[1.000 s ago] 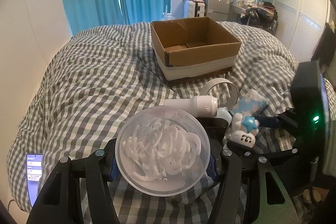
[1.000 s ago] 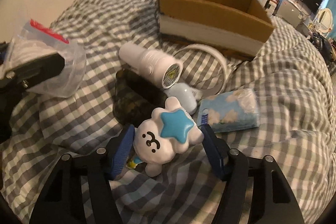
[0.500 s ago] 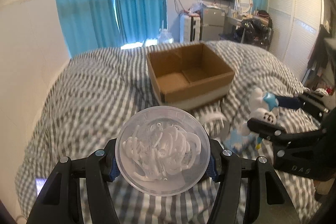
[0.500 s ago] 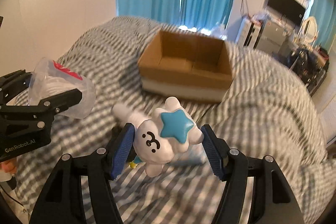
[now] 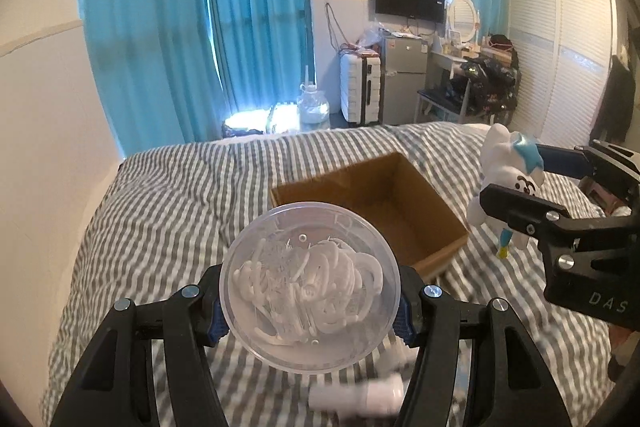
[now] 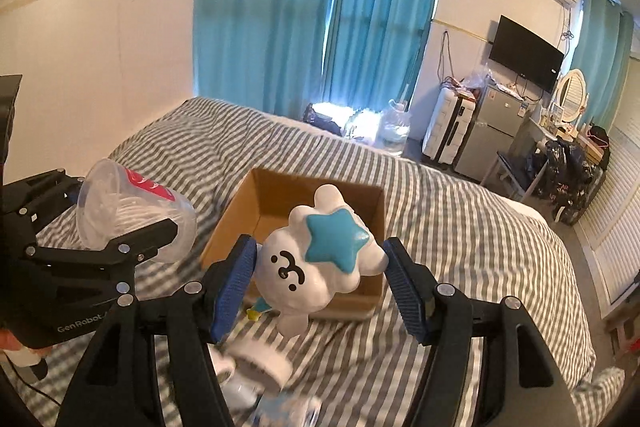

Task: Organize objects
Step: 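Lower the swab cup into the box with the left gripper while the right gripper drops the toy in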

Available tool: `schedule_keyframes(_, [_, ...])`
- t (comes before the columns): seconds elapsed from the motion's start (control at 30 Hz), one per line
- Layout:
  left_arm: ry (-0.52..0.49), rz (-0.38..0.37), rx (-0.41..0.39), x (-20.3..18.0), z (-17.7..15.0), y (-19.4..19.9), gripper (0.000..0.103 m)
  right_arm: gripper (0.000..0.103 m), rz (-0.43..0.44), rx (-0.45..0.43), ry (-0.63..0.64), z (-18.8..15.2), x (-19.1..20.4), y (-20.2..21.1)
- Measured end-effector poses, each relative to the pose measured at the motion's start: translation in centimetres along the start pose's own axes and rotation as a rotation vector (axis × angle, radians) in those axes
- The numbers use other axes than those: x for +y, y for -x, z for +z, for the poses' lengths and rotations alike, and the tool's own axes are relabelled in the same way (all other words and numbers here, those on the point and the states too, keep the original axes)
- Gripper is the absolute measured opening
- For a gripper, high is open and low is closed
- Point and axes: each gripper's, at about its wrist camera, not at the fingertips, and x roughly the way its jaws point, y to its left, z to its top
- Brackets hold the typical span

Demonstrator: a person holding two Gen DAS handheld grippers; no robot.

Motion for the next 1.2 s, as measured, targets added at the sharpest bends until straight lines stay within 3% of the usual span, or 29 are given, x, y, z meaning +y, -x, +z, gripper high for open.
schedule_keyframes(0.17, [0.002, -0.006, 0.005, -0.2, 2.3, -3.6, 0.063, 0.065, 0.000, 0.013, -0.011, 2.8, -1.8, -4.0])
schedule_keyframes(0.4, [-0.016, -0.016, 0.058, -1.7, 2.6, -9.1, 0.063, 0.065, -0.001, 0.047, -0.029, 5.1, -4.2, -10.2])
schedule_keyframes(0.67, [-0.041, -0.024, 0.122, -3.2, 0.9, -14.1, 0.063, 0.065, 0.007, 0.118, -0.040, 3.7, -5.3, -16.4])
schedule_keyframes(1.03, [-0.016, -0.043, 0.178, -2.7, -0.7, -16.5, 0.063, 0.065, 0.023, 0.140, -0.060, 1.0, -5.6, -17.8])
schedule_keyframes(1.13, [-0.008, -0.053, 0.170, -2.6, -0.5, -15.8, 0.069, 0.077, 0.038, 0.117, -0.084, 1.2, -5.6, -16.7])
schedule_keyframes(1.2, [-0.007, -0.053, 0.142, -2.7, -0.2, -14.5, 0.092, 0.079, 0.032, 0.092, -0.101, 1.5, -5.8, -15.5])
